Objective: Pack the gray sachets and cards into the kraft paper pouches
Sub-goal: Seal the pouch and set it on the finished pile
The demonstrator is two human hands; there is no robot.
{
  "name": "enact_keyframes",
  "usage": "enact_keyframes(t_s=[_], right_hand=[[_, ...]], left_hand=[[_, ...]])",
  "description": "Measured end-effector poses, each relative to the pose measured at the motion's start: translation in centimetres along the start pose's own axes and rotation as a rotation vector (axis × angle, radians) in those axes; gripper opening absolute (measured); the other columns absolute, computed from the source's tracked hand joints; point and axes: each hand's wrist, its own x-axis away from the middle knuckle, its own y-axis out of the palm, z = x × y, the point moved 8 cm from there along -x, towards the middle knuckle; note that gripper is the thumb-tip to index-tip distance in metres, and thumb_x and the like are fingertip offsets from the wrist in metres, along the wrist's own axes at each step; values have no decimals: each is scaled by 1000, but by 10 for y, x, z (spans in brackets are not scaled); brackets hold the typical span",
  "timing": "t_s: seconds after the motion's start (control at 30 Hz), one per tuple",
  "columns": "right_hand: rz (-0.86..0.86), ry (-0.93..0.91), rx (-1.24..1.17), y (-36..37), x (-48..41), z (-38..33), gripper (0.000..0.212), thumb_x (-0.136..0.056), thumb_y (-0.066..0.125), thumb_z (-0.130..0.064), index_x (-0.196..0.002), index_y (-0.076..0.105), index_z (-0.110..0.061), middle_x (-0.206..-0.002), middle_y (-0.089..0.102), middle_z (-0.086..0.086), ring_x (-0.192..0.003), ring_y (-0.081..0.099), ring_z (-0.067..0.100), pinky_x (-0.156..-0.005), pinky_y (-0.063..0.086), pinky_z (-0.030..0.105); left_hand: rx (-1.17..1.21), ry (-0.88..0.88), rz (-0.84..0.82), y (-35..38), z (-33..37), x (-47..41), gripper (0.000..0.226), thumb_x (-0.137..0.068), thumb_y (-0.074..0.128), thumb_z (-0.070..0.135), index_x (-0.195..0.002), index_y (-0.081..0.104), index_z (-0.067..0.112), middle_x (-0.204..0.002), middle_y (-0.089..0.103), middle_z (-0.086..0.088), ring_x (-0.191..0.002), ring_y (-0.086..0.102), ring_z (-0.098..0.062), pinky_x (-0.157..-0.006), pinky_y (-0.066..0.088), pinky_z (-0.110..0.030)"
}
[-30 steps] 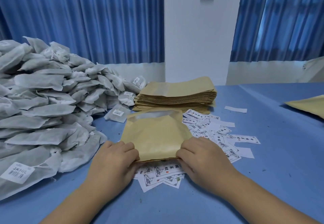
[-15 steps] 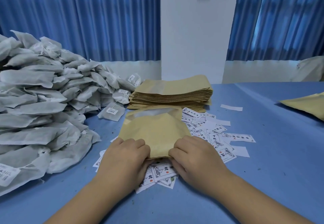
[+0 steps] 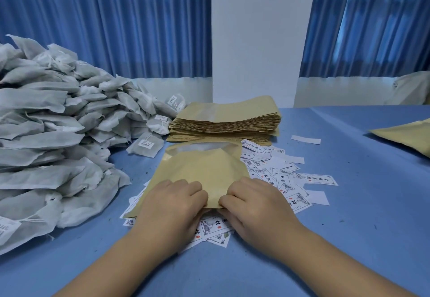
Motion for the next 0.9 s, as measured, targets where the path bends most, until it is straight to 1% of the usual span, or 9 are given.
enact_keyframes(t_s=[0.13, 0.27, 0.33, 0.4, 0.5, 0.6, 0.67, 0.77, 0.9], right_hand=[[22, -13, -23, -2, -1, -1, 18, -79, 69, -9, -61, 64, -10, -60, 54, 4, -53, 47, 24, -46, 41, 32], [-67, -48, -77, 1, 0, -4, 30, -91, 54, -29, -68, 67, -12, -68, 57, 2, -60, 50, 22, -54, 42, 29], [-76, -47, -59, 0, 1, -1, 22, -87, 59, -24, -71, 67, -12, -70, 57, 2, -61, 50, 23, -54, 42, 30], [-22, -9, -28, -6, 1, 6, 13, -78, 68, -11, -65, 66, -10, -64, 54, 4, -57, 48, 24, -48, 39, 30], [48, 52, -8, -11, 3, 15, 11, -63, 74, -1, -58, 66, -7, -57, 51, 5, -51, 48, 25, -41, 34, 25], [67, 96, -44, -13, 8, 26, 13, -60, 81, -2, -61, 69, -7, -58, 53, 5, -51, 52, 25, -39, 40, 27], [74, 123, -62, -17, 10, 34, 12, -67, 82, -9, -65, 70, -7, -59, 54, 4, -52, 52, 25, -40, 41, 27], [86, 117, -67, -19, 10, 37, 9, -71, 80, -13, -68, 72, -9, -61, 54, 2, -53, 52, 25, -42, 41, 26], [103, 117, -69, -19, 10, 34, 9, -74, 73, -23, -71, 74, -15, -63, 54, -1, -55, 53, 21, -43, 38, 22]], left_hand=[[-27, -26, -35, 2, 3, -1, 16, -76, 50, 23, -67, 61, 16, -64, 53, 1, -53, 49, -23, -44, 35, -31], [8, 9, -23, 2, 8, -2, 20, -74, 46, 23, -60, 58, 17, -59, 50, 2, -50, 48, -23, -44, 32, -28], [42, -13, -20, 0, 2, -1, 21, -75, 48, 25, -59, 59, 16, -59, 51, 2, -50, 50, -23, -43, 34, -27], [89, -49, -3, -2, -6, 2, 16, -75, 56, 23, -64, 63, 15, -62, 55, 1, -52, 53, -24, -42, 41, -28], [125, -63, -12, -4, -12, 6, 16, -81, 57, 24, -77, 70, 16, -71, 62, 3, -59, 58, -24, -47, 47, -32], [100, -130, -1, -9, -27, 14, 10, -77, 67, 18, -85, 71, 14, -75, 63, 2, -62, 61, -26, -48, 47, -35], [86, -184, 34, -14, -42, 23, 12, -76, 63, 19, -83, 71, 13, -74, 63, 1, -62, 62, -28, -48, 48, -38], [59, -165, 61, -18, -51, 32, 29, -82, 47, 27, -73, 71, 12, -68, 61, 0, -58, 60, -29, -48, 45, -34], [46, -177, 84, -20, -55, 35, 32, -83, 48, 30, -66, 66, 11, -61, 55, 1, -52, 56, -25, -41, 36, -26]])
